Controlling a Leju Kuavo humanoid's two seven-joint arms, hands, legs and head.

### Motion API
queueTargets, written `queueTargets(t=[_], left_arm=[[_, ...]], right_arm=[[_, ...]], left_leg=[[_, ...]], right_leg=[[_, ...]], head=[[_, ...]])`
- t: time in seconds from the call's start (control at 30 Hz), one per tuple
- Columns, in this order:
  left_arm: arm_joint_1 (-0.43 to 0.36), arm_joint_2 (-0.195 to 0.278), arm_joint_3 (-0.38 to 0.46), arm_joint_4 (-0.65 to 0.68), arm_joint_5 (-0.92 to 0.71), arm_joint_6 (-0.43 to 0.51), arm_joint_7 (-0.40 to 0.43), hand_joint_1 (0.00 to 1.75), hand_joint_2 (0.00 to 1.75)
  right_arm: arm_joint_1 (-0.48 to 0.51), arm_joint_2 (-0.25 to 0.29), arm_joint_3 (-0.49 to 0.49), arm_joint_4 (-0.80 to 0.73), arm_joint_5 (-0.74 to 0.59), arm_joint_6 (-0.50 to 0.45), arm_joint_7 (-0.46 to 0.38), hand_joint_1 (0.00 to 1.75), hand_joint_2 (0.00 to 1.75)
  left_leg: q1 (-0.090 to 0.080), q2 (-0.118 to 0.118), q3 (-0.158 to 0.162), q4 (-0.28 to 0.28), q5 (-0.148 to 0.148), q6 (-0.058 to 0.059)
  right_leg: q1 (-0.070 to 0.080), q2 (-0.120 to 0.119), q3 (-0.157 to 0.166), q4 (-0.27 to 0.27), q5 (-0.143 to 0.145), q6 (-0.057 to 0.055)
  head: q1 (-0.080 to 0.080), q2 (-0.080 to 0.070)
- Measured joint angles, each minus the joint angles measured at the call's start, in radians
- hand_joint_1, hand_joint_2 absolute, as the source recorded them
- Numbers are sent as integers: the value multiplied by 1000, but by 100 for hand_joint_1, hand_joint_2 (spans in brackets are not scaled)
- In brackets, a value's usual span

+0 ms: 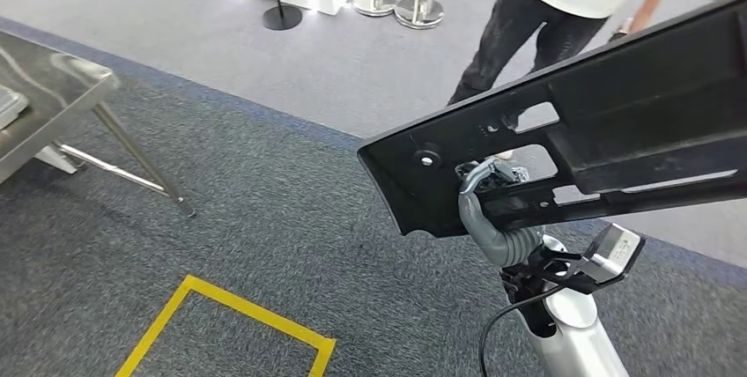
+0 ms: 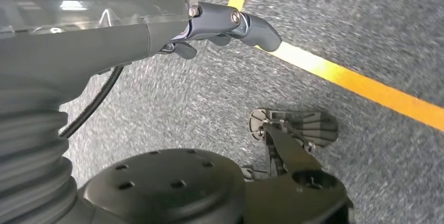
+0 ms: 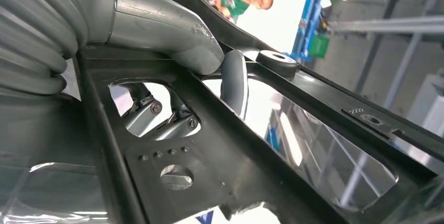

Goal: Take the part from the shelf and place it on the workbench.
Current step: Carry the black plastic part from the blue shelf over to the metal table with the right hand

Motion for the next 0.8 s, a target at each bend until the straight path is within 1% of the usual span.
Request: queueTargets(t=[0.03,0.07,0.1,0.13,0.17,0.2,0.23,0.27,0.3,0.33,0.37,0.4,0.43,0.47,0.5,0.53,0.57,0.6,0.63,0.67,0.7,0.73,0.77,0.8], left_arm=[[0,0,0,0,3,1,1,0,175],[1,-1,0,0,5,1,1,0,175],[0,-1,0,0,7,1,1,0,175],[0,-1,0,0,8,2,0,0,175],[1,-1,0,0,9,2,-1,0,175],[2,-1,0,0,11,3,-3,0,175],[4,-1,1,0,13,3,-4,0,175],[6,-1,1,0,14,3,-6,0,175],[6,-1,2,0,16,3,-6,0,175],[6,0,2,0,16,3,-7,0,175],[5,0,2,0,17,3,-8,0,175],[4,0,2,0,17,2,-9,0,175],[2,0,2,0,17,1,-11,0,175],[1,0,3,0,16,0,-14,0,175],[1,0,3,0,15,0,-16,0,175],[1,0,3,0,13,-1,-18,0,175],[2,0,3,0,11,-1,-20,0,175],[2,0,3,0,9,-1,-21,0,175],[1,0,2,0,8,-1,-22,0,175],[1,0,2,0,8,-1,-23,0,175],[0,0,2,0,8,-1,-23,0,175],[1,0,2,0,9,-1,-23,0,175],[3,0,2,0,11,0,-24,0,175],[4,0,3,0,12,1,-24,0,175]], right_arm=[[0,0,-5,0,6,-5,4,175,175],[0,0,-11,0,9,-9,8,175,175],[0,0,-20,1,10,-14,10,175,175],[2,1,-32,1,9,-20,12,175,175],[4,1,-48,2,6,-26,13,175,175],[8,2,-66,4,1,-31,13,175,175],[14,2,-86,5,-5,-36,11,175,175],[23,2,-107,6,-10,-38,9,175,175],[33,2,-129,8,-13,-37,5,175,175],[43,2,-154,9,-15,-34,2,175,175],[52,2,-180,12,-16,-30,0,175,175],[57,2,-208,16,-16,-25,0,175,175],[60,2,-233,22,-17,-21,2,175,175],[61,2,-255,28,-17,-19,5,175,175],[62,3,-274,34,-18,-17,7,175,175],[63,3,-292,40,-20,-17,9,175,175],[64,3,-311,46,-24,-14,9,175,175],[66,3,-331,52,-30,-10,10,175,175],[67,3,-352,58,-37,-4,10,175,175],[66,4,-374,66,-44,4,10,175,175],[63,7,-394,76,-49,13,11,175,175],[56,11,-410,86,-53,21,12,175,175],[46,18,-423,99,-56,28,13,175,175],[33,30,-433,112,-58,35,14,175,175]], left_leg=[[1,-14,0,3,-1,-2],[2,-28,0,7,-3,-4],[1,-41,-3,12,-6,-8],[1,-53,-5,16,-7,-13],[2,-64,-9,18,-7,-19],[3,-75,-11,18,-6,-26],[5,-84,-13,15,-4,-32],[5,-77,-15,17,-7,-38],[4,-58,-21,32,-18,-43],[3,-31,-36,67,-39,-46],[4,-1,-60,122,-69,-49],[6,16,-91,189,-100,-52],[8,24,-119,249,-123,-54],[10,28,-133,283,-130,-56],[11,31,-130,282,-119,-56],[11,38,-107,241,-94,-54],[9,58,-70,175,-61,-49],[4,88,-35,108,-39,-43],[-2,115,-9,56,-26,-36],[-7,134,4,26,-23,-29],[-10,136,4,18,-27,-24],[-10,123,2,15,-26,-18],[-7,111,2,11,-24,-12],[-5,99,3,7,-20,-6]], right_leg=[[-2,6,17,-49,38,0],[-6,26,43,-117,77,0],[-9,50,68,-179,104,-1],[-10,68,86,-223,119,-4],[-10,80,94,-244,122,-8],[-7,76,95,-247,120,-13],[-7,64,97,-250,122,-20],[-7,53,101,-254,123,-27],[-9,40,106,-259,125,-34],[-10,27,110,-264,125,-40],[-9,14,113,-266,125,-44],[-8,1,114,-267,123,-47],[-7,-12,115,-266,122,-48],[-6,-24,116,-266,121,-48],[-6,-36,117,-266,119,-47],[-6,-47,121,-266,117,-45],[-5,-58,126,-266,114,-42],[-1,-69,130,-265,110,-38],[2,-79,133,-265,107,-33],[6,-91,135,-265,105,-28],[10,-103,136,-265,103,-23],[11,-116,138,-267,102,-18],[10,-116,141,-266,99,-13],[8,-99,139,-254,88,-8]], head=[[0,0],[0,0],[0,0],[0,0],[0,0],[0,0],[0,0],[0,0],[0,0],[0,0],[0,0],[0,0],[0,0],[0,0],[0,0],[0,0],[0,0],[0,0],[0,0],[0,0],[0,0],[0,0],[0,0],[0,0]])
